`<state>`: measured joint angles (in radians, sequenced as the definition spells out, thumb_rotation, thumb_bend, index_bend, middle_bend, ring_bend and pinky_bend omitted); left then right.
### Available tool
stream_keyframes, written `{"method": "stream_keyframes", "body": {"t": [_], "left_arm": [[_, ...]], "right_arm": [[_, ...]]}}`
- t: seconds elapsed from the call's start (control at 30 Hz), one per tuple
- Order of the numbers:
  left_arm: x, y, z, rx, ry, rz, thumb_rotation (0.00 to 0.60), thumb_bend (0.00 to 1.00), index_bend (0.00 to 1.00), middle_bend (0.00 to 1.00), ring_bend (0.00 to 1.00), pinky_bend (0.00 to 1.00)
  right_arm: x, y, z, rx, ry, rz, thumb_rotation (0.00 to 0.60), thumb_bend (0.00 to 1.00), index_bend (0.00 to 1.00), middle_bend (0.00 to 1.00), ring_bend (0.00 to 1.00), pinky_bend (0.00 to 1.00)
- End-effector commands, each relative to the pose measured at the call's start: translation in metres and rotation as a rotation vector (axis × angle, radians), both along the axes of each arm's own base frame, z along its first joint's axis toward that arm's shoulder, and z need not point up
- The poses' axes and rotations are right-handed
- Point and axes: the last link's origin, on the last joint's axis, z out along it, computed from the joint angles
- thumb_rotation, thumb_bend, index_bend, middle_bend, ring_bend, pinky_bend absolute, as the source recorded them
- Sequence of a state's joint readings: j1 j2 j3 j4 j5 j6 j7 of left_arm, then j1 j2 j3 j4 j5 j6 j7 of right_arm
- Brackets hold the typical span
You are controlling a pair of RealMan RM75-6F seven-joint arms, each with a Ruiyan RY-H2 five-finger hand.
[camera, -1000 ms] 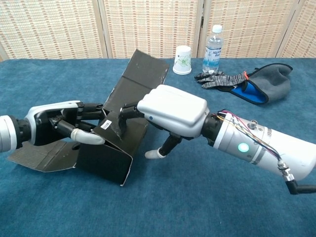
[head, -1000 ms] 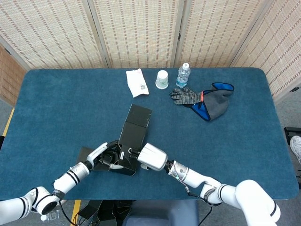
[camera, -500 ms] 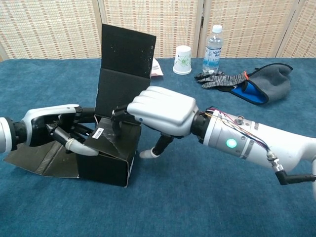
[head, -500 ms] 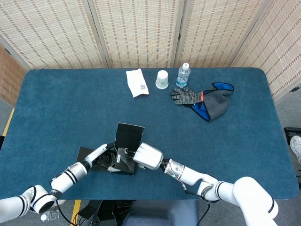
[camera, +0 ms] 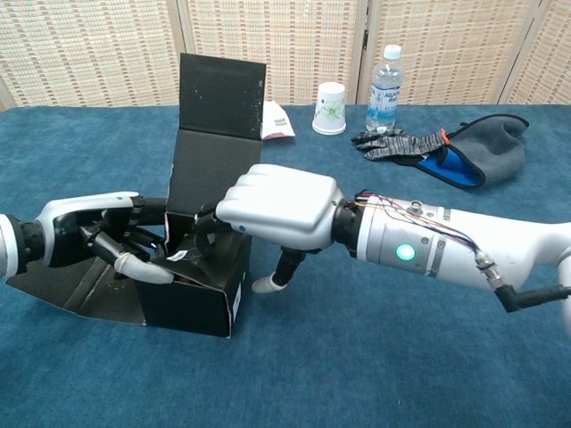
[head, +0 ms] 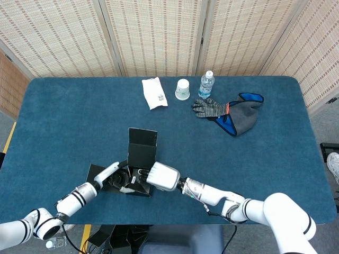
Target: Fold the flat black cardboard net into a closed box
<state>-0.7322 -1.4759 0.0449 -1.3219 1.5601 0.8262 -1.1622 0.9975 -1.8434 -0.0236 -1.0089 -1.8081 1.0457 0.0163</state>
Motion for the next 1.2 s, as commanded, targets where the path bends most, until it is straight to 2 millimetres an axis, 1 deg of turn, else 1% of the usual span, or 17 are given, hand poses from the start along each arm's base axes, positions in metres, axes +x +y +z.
{"method": "stream_keyframes", "body": {"t": [0.03,0.13,0.23,0.43,0.53,0.6,0.83,1.03,1.2], "left_arm": [[-0.001,0.000,0.000,-0.001,-0.001,0.003,0.600,0.11,0.17,0.14,0.55,0.77],[-0.001,-0.001,-0.001,-0.003,-0.005,0.003,0.600,0.11,0.17,0.14,0.54,0.77],[-0.001,-0.002,-0.001,-0.009,0.012,-0.011,0.600,0.11,0.15,0.11,0.53,0.77],[-0.001,-0.004,0.002,-0.022,0.040,-0.043,0.600,0.11,0.07,0.03,0.52,0.76],[-0.001,-0.005,0.003,-0.034,0.048,-0.052,0.600,0.11,0.02,0.00,0.50,0.76],[-0.001,-0.006,0.004,-0.040,0.053,-0.059,0.600,0.11,0.00,0.00,0.49,0.76],[-0.001,-0.007,0.005,-0.053,0.058,-0.066,0.600,0.11,0.00,0.00,0.48,0.75],[-0.002,-0.008,0.007,-0.058,0.059,-0.065,0.600,0.11,0.00,0.00,0.48,0.74],[0.000,-0.009,0.009,-0.056,0.062,-0.081,0.600,0.11,0.00,0.00,0.41,0.73]], "right_arm": [[0.001,-0.001,0.001,0.005,0.024,0.013,0.600,0.17,0.36,0.35,0.73,1.00],[0.005,-0.001,0.003,0.012,0.008,0.006,0.600,0.17,0.36,0.35,0.73,1.00],[0.007,0.000,0.003,0.018,0.001,0.007,0.600,0.18,0.34,0.31,0.73,1.00],[0.005,0.003,0.003,0.022,0.002,0.014,0.600,0.18,0.22,0.25,0.73,1.00],[0.006,0.004,0.005,0.020,-0.008,0.016,0.600,0.18,0.20,0.24,0.73,1.00],[0.006,0.004,0.005,0.024,-0.008,0.010,0.600,0.18,0.20,0.23,0.73,1.00],[0.003,0.008,0.002,0.043,0.028,0.025,0.600,0.19,0.18,0.23,0.73,1.00],[0.003,0.009,0.005,0.059,0.059,0.048,0.600,0.19,0.18,0.26,0.73,1.00],[0.001,0.010,0.007,0.067,0.070,0.043,0.600,0.20,0.18,0.26,0.73,1.00]]}}
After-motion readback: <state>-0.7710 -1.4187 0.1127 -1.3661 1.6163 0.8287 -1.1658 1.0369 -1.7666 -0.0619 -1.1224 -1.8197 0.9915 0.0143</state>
